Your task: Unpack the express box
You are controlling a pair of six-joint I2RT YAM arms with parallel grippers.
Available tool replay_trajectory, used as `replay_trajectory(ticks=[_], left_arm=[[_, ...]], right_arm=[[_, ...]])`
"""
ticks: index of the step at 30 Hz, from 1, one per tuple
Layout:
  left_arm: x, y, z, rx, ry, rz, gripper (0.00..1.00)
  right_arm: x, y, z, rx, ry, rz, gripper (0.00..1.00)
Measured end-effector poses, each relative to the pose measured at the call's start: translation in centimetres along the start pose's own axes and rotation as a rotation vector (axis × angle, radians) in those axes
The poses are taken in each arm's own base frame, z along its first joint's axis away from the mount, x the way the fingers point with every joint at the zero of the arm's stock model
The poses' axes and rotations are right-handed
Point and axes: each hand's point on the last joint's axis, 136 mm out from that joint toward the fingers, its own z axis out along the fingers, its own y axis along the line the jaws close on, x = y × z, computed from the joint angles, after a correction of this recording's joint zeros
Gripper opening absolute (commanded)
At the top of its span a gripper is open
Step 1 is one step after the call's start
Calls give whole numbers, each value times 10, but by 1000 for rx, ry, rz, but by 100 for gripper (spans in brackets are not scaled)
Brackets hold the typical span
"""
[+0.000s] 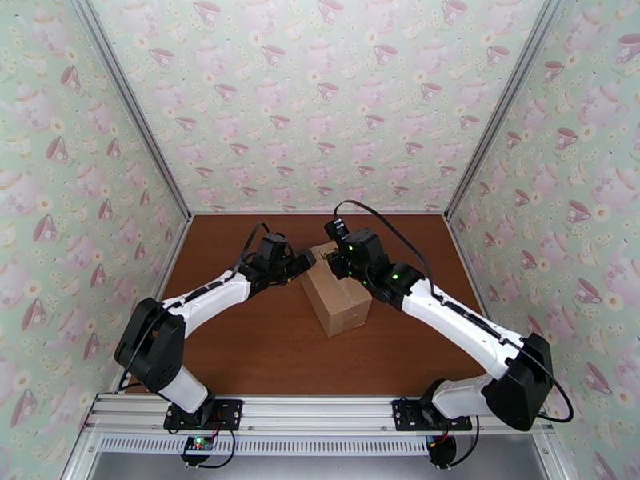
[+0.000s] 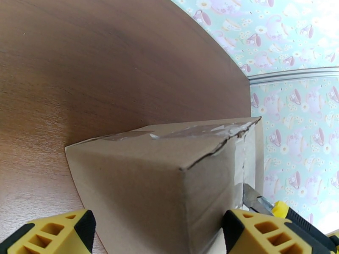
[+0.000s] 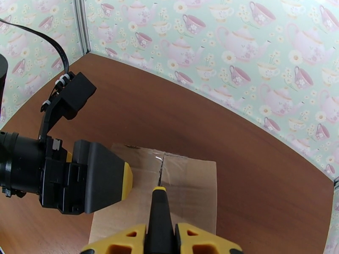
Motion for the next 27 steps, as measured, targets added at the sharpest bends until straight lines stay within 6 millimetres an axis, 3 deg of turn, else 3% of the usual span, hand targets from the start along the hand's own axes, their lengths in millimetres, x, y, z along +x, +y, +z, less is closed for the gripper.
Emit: replay_trajectory(ticks=[13, 18, 21, 27], left_arm=[[1, 0, 0, -7, -5, -12, 85], [3, -2, 1, -3, -7, -9, 90], [2, -2, 1, -4, -14, -1, 99], [-6, -17, 1, 23, -21, 50, 100]], right_arm=[[5, 7, -14, 13, 24, -24, 0], [7, 6, -18, 22, 30, -25, 0], [9, 6, -18, 25, 37, -21, 0], [9, 6, -18, 25, 38, -13, 0]])
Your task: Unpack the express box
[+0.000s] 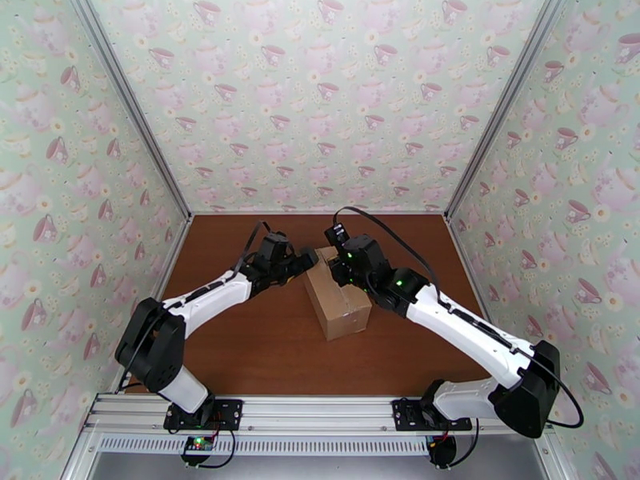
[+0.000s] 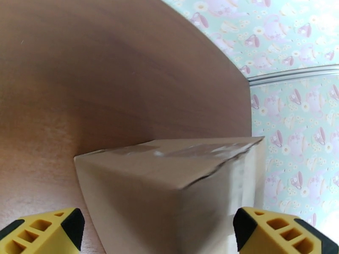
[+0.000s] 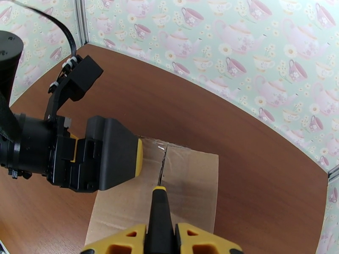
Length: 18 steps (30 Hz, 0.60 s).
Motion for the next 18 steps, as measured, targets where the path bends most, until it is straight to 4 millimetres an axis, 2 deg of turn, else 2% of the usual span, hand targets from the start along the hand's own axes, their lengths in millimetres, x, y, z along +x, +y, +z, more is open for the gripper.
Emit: replay_trajectory(ticks=[5, 18], left_arm=[[-9, -20, 11, 47, 9, 32, 100], [-1, -12, 40, 27, 83, 43, 99]], right_arm=[[0, 0, 0, 1, 0, 0, 0], [2, -4, 0, 22, 9, -2, 0]])
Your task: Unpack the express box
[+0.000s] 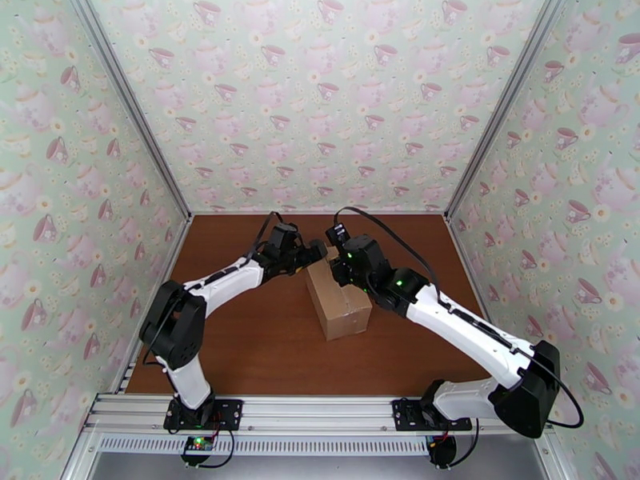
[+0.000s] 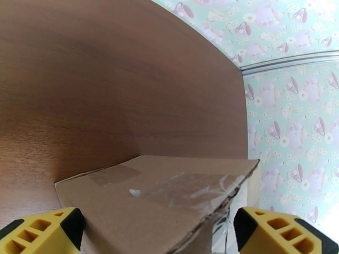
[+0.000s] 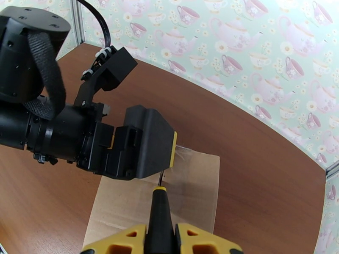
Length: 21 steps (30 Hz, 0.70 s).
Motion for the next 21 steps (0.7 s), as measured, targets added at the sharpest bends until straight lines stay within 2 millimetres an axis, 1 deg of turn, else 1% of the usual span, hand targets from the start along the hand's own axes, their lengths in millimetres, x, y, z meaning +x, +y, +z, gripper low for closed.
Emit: replay_trajectory(ticks=[10, 21], left_arm=[[2, 2, 1, -24, 19, -6, 100], [3, 4, -3, -87, 23, -5, 100]], right_arm=[[2, -2, -5, 3, 7, 6, 0], [4, 3, -12, 10, 12, 0, 0]])
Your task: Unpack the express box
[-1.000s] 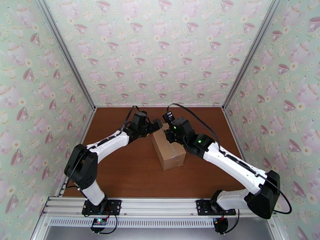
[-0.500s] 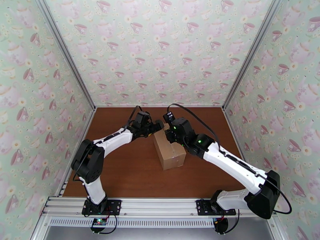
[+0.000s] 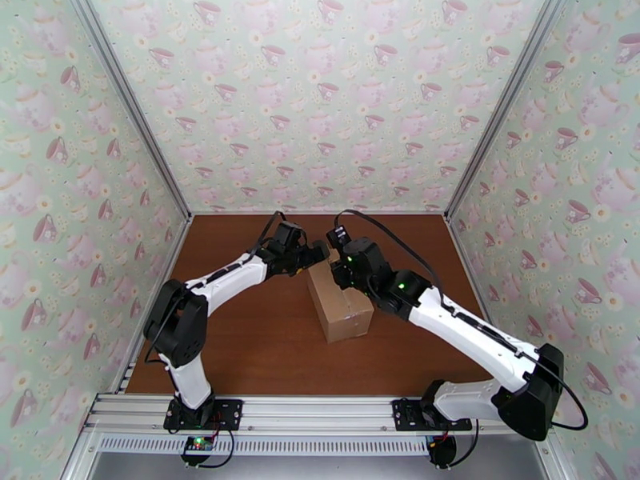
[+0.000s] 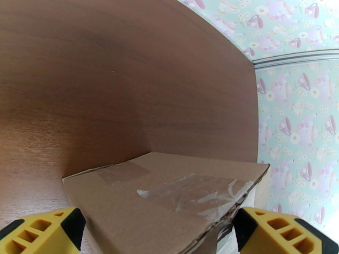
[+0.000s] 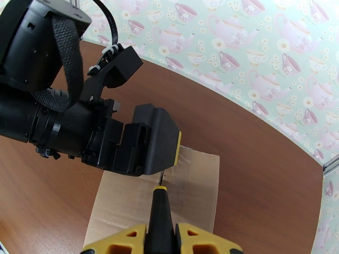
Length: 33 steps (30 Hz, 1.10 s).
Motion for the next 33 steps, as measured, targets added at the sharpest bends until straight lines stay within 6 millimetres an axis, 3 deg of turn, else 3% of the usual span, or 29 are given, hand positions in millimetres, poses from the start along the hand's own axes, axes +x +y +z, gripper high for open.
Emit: replay_trajectory(ticks=[9, 33], left_arm=[[3, -1, 1, -2, 4, 3, 100], [-1, 1, 4, 1, -28, -47, 100]], right_arm=[[2, -2, -9, 7, 5, 19, 0], [18, 5, -8, 35, 24, 41, 0]])
